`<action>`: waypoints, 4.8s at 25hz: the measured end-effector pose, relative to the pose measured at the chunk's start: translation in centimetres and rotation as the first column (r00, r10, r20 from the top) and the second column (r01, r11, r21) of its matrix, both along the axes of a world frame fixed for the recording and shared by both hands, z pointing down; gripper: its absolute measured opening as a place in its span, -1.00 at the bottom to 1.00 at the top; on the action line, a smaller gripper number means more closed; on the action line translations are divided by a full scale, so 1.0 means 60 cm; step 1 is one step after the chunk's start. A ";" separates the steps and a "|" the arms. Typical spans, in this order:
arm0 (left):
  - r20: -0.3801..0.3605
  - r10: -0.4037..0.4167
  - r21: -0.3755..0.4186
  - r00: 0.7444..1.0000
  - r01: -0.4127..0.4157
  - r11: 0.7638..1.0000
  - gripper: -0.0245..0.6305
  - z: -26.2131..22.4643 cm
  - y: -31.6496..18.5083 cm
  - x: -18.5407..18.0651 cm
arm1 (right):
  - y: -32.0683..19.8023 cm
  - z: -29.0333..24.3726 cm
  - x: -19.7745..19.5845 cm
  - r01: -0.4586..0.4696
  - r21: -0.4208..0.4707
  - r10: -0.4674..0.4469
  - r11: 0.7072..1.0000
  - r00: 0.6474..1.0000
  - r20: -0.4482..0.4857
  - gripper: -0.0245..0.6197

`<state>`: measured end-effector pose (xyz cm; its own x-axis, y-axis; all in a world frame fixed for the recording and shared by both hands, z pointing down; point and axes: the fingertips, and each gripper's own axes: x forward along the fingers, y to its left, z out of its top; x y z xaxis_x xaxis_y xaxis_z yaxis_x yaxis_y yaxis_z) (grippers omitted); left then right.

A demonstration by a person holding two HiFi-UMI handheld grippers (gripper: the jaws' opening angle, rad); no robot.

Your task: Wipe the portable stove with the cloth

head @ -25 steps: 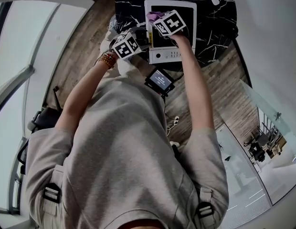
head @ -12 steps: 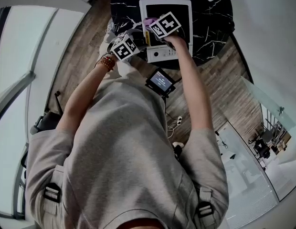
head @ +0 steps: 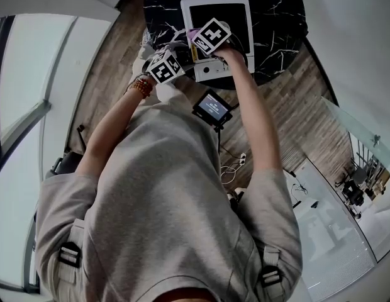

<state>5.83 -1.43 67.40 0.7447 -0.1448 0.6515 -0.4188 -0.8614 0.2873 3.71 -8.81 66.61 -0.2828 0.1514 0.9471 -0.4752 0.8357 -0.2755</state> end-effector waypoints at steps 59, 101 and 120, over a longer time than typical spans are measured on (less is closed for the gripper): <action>0.023 0.010 0.003 1.000 -0.010 1.000 -0.13 0.010 0.050 0.001 | 0.111 0.004 0.007 0.527 -0.018 -0.527 0.850 0.848 -0.058 -0.53; -0.473 -0.020 0.683 0.881 0.380 0.624 -0.89 -0.598 0.032 0.059 | 0.246 -0.647 0.224 -0.681 0.732 -0.068 -0.004 0.731 0.679 -0.49; -0.437 -0.024 0.722 0.899 0.367 0.587 -0.92 -0.598 0.070 0.092 | 0.292 -0.630 0.271 -0.717 0.688 0.024 -0.109 0.690 0.723 -0.49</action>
